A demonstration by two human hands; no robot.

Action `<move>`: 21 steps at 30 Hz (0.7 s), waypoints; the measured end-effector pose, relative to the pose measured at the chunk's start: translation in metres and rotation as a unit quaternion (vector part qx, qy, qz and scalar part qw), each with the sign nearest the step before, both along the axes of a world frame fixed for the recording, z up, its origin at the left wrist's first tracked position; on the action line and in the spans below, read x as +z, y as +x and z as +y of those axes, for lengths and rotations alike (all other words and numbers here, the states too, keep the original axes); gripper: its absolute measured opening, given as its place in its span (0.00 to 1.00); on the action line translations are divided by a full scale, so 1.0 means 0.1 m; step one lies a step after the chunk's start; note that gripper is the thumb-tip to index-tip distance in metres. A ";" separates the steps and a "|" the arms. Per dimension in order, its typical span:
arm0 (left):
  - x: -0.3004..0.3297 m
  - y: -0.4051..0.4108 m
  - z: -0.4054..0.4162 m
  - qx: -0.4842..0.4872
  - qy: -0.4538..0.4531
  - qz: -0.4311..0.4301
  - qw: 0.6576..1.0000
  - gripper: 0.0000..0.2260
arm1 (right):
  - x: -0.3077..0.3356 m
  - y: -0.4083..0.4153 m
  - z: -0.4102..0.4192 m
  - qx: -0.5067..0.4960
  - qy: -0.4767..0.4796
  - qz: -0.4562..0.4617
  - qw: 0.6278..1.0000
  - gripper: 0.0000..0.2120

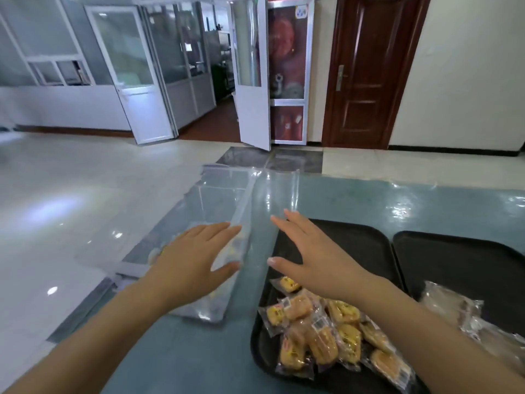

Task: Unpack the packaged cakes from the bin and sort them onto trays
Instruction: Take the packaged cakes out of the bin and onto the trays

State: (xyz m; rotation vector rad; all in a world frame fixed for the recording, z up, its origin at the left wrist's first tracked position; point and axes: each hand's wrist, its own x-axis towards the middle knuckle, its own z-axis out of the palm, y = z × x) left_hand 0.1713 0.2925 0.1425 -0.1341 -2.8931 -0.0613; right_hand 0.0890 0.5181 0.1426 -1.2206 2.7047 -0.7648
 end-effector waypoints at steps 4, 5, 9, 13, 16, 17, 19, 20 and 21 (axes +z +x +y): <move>0.04 0.09 -0.37 0.041 0.012 0.002 0.999 0.29 | 0.03 -0.12 -0.38 0.025 0.011 -0.001 1.000 0.35; 0.04 0.10 -0.44 0.053 0.014 0.002 0.999 0.30 | 0.03 -0.17 -0.45 0.032 0.011 -0.004 0.999 0.35; -0.01 0.12 -0.72 0.086 0.010 -0.003 0.996 0.29 | -0.01 -0.38 -0.74 0.059 0.005 -0.015 0.998 0.35; -0.07 0.10 -0.95 0.103 0.005 -0.004 0.995 0.27 | -0.07 -0.57 -0.99 0.081 0.020 -0.026 0.996 0.35; -0.16 0.07 -1.17 0.108 0.016 -0.012 0.994 0.30 | -0.16 -0.67 -1.17 0.082 0.029 -0.040 0.995 0.35; -0.18 0.04 -1.24 0.115 0.027 -0.019 0.993 0.32 | -0.20 -0.70 -1.25 0.081 0.033 -0.044 0.995 0.35; -0.25 -0.05 -1.42 0.128 0.039 -0.031 0.991 0.37 | -0.28 -0.76 -1.41 0.075 0.042 -0.052 0.995 0.35; -0.29 -0.11 -1.52 0.131 0.038 -0.044 0.990 0.39 | -0.31 -0.80 -1.50 0.072 0.045 -0.055 0.995 0.35; -0.32 -0.18 -1.62 0.133 0.036 -0.061 0.989 0.39 | -0.35 -0.84 -1.60 0.069 0.047 -0.057 0.995 0.35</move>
